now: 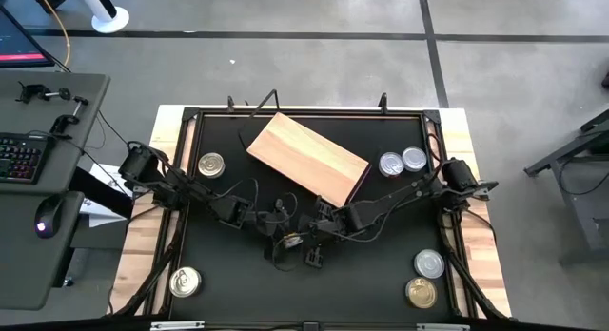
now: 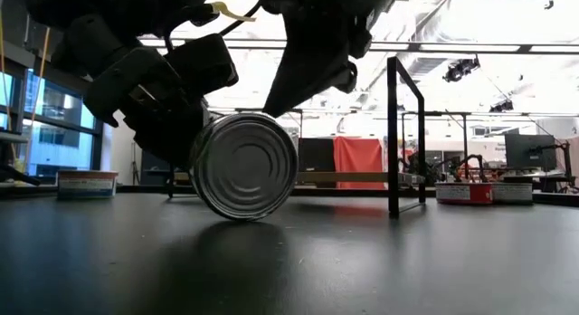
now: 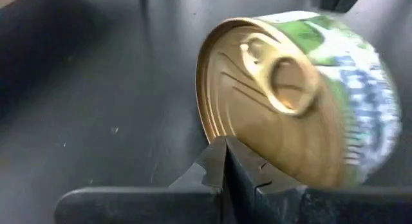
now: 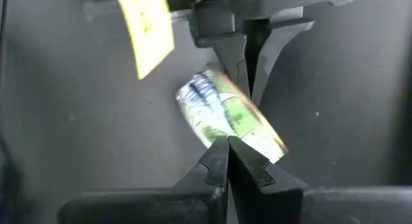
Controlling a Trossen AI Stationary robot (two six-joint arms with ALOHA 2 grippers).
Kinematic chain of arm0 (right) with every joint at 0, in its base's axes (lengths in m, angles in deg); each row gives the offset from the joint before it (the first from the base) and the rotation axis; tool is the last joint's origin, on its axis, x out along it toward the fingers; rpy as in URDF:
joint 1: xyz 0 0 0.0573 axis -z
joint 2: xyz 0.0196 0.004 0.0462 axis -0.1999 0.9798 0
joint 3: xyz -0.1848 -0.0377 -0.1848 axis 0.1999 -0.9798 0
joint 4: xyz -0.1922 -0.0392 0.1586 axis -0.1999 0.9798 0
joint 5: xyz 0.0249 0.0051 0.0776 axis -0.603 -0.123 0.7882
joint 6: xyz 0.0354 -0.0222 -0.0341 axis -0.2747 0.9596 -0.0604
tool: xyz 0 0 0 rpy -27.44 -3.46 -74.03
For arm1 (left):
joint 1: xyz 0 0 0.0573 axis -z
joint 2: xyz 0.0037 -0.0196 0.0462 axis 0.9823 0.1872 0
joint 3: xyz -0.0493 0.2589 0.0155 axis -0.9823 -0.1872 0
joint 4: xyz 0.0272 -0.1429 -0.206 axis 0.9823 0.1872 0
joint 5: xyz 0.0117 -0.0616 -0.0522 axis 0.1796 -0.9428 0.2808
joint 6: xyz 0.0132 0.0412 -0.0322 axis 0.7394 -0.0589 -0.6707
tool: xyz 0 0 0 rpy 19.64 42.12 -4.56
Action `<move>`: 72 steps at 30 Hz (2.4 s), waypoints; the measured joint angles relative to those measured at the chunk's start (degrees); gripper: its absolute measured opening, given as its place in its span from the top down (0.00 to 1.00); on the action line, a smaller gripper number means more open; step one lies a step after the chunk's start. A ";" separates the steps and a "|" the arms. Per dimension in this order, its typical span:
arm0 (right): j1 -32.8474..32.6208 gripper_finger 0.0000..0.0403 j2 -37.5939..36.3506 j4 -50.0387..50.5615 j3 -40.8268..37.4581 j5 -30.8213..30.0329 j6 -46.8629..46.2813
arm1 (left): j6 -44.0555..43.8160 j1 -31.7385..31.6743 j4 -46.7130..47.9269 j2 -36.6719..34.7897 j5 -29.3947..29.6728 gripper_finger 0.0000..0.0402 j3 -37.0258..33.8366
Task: Stack canned seafood by type on shelf
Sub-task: Put the top green tuna can on the shelf
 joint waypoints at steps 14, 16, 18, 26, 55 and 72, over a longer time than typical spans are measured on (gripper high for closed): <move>3.27 0.98 0.02 3.69 4.69 8.04 15.97 | -5.15 1.06 27.43 -15.06 6.60 1.00 0.00; 4.70 0.93 0.04 4.32 4.69 12.70 18.39 | -7.98 2.51 30.26 -17.46 8.04 1.00 0.00; 5.92 0.85 0.06 5.01 4.69 15.62 22.35 | -11.03 4.47 31.39 -19.48 9.96 1.00 0.00; 7.56 0.40 0.11 11.21 7.11 12.86 36.19 | -27.82 14.40 31.35 -22.30 19.21 1.00 0.02; 7.69 0.71 5.07 20.32 22.38 6.89 44.56 | -48.61 24.20 29.26 -22.74 32.44 1.00 0.02; 16.48 0.71 4.66 49.92 42.19 -19.55 40.02 | -35.46 16.89 25.54 -24.20 31.69 1.00 0.04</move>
